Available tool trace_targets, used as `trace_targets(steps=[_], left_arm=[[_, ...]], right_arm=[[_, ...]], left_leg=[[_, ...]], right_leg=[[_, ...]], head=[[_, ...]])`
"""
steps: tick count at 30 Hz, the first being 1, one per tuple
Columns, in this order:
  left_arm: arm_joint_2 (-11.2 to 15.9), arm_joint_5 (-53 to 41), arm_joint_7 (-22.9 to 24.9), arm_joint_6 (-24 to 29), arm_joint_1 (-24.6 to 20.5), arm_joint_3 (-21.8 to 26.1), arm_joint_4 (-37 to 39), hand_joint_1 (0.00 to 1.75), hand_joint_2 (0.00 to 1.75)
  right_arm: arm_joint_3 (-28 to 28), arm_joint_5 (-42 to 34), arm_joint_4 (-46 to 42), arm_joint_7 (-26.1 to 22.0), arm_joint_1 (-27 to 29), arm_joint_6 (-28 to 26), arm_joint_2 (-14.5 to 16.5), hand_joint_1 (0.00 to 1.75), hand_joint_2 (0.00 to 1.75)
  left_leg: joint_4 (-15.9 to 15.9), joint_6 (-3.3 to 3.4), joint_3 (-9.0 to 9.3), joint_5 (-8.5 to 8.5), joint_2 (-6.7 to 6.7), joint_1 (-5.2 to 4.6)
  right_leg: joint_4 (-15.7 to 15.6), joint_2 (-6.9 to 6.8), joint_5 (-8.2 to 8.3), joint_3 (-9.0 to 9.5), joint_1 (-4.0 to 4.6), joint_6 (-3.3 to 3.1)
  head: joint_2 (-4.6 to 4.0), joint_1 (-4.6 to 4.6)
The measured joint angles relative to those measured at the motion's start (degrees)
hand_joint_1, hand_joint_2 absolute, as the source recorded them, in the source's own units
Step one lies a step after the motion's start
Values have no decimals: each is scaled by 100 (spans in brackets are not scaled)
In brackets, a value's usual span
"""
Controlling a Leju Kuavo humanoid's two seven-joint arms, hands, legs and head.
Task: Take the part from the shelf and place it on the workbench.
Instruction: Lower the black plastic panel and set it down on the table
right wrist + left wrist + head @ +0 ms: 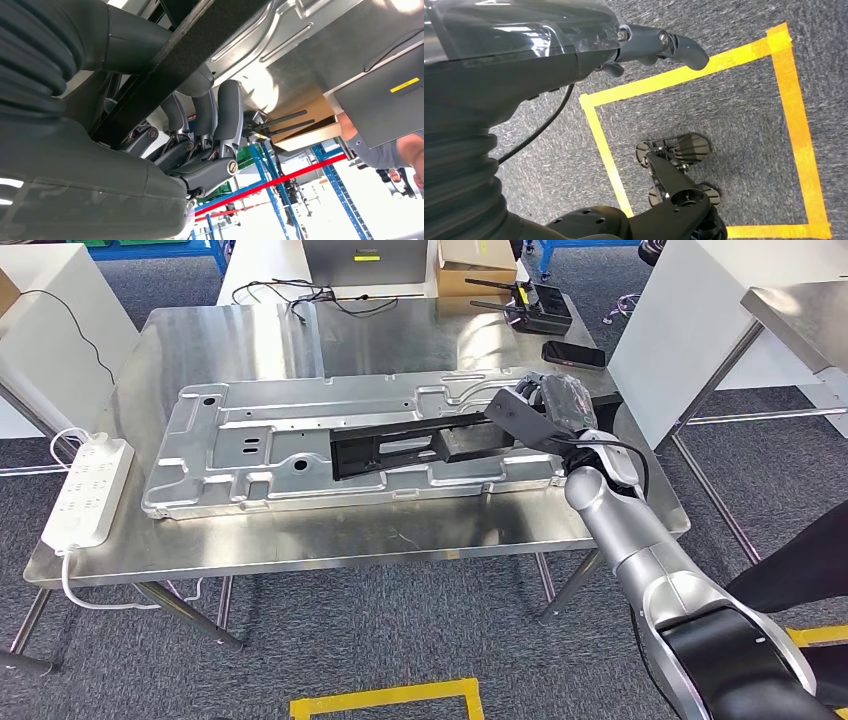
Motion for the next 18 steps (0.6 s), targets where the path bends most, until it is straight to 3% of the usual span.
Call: trace_targets(steps=[7,10,11,14,18], left_arm=[[0,-102,-150,-1,0,-48,0,0,175],[0,-165,-184,-24,0,-114,0,0,175],[0,-176,-188,-37,0,-129,0,0,131],[0,-156,-191,-53,0,-162,0,0,0],[0,-64,-128,-53,1,-162,0,0,0]], right_arm=[[-2,0,0,-25,0,0,-9,175,175],[-2,0,0,-40,0,0,-15,175,44],[-2,0,0,-43,0,0,-16,175,0],[-2,3,0,-51,0,0,-19,175,0],[-4,8,0,-52,0,-3,-23,175,0]], left_leg=[[0,0,0,0,0,0],[0,0,0,0,0,0],[0,0,0,0,0,0],[0,0,0,0,0,0],[0,0,0,0,-1,0]], right_leg=[[0,0,0,0,0,0],[0,0,0,1,0,0],[0,0,0,1,0,0],[0,0,0,1,0,0],[0,0,0,0,0,0]], head=[[0,1],[0,1],[0,1],[0,1],[0,1]])
